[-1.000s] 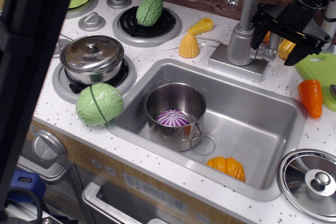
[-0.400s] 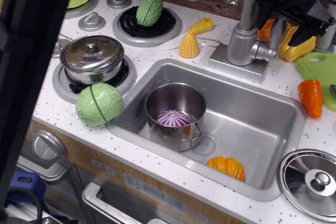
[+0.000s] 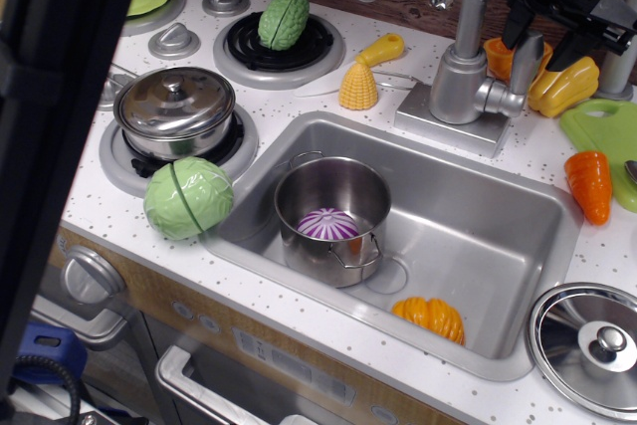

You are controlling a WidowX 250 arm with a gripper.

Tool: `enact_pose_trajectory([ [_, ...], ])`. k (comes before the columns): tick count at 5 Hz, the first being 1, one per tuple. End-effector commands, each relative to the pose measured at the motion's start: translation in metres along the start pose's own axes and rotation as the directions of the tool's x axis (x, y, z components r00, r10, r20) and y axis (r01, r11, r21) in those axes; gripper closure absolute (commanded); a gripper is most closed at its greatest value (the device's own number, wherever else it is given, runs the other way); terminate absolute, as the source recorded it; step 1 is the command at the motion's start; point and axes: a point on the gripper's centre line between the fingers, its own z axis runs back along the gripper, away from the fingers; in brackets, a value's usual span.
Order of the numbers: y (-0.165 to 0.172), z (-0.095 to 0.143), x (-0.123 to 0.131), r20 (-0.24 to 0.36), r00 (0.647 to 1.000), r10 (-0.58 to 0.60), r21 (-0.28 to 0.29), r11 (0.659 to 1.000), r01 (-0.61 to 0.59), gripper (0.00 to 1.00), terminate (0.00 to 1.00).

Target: Turn lever vertical to front

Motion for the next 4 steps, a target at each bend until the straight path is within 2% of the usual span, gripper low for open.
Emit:
enact_pose_trajectory([
  [1, 0.003, 0.029, 0.005, 0.035, 0.995, 0.088, -0.047, 0.995, -0.087, 1.0, 0.0],
  [3, -0.004, 0.038, -0.025, -0.106, 0.981, 0.161, -0.051, 0.985, -0.167, 1.0, 0.0],
  [4, -0.007, 0.038, -0.036, -0.148, 0.973, 0.179, -0.059, 0.98, -0.189, 1.0, 0.0],
])
